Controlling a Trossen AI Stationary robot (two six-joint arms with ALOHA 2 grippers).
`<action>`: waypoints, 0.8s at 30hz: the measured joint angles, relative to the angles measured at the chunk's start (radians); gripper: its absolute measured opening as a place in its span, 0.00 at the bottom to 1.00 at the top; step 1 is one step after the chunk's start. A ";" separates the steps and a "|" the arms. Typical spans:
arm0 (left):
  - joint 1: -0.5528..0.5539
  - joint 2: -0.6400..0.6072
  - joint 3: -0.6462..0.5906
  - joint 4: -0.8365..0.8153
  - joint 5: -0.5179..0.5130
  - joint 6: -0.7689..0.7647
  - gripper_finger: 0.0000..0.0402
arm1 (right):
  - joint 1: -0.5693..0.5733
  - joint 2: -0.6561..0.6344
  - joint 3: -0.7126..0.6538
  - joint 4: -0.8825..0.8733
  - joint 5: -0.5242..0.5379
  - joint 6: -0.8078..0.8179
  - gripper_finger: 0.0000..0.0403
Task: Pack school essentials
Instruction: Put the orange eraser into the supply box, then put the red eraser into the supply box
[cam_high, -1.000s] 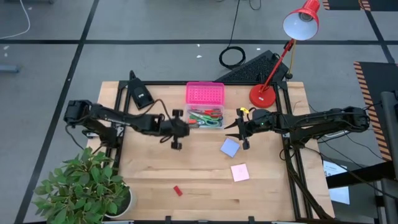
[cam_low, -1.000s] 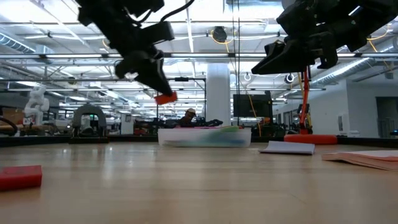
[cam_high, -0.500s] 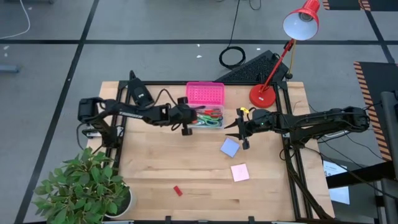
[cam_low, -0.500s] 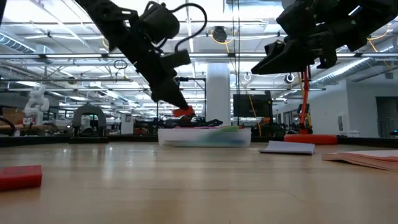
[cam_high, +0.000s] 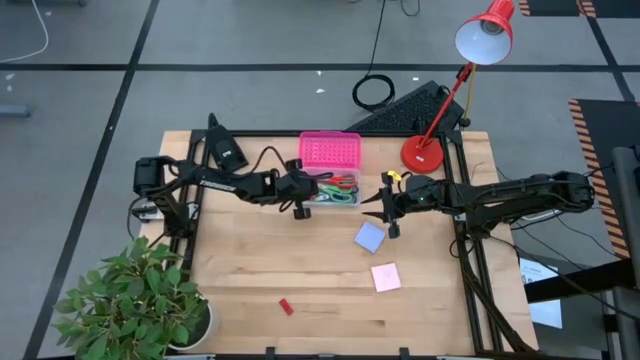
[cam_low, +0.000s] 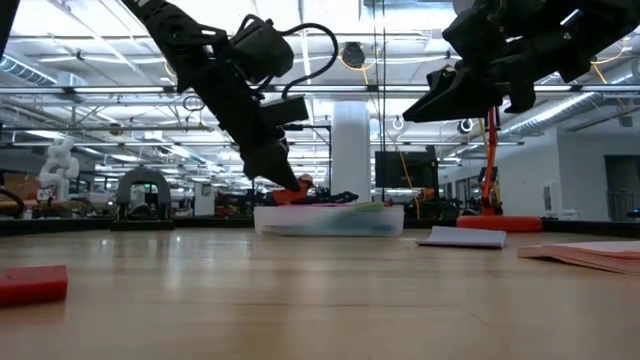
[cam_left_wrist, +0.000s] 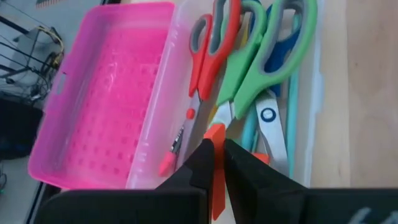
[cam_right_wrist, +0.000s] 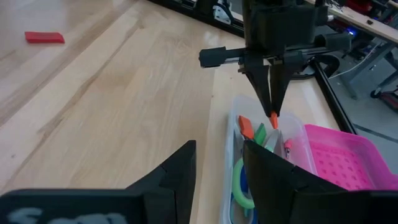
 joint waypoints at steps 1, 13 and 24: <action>0.000 0.000 0.000 -0.010 0.002 0.000 0.08 | 0.000 0.000 0.000 0.000 0.000 0.000 0.31; 0.009 0.000 0.000 -0.043 0.008 -0.036 0.09 | 0.000 0.000 0.000 0.000 0.000 0.000 0.31; 0.005 0.000 0.000 -0.041 0.009 -0.072 0.27 | 0.000 0.000 0.000 0.000 0.000 0.000 0.31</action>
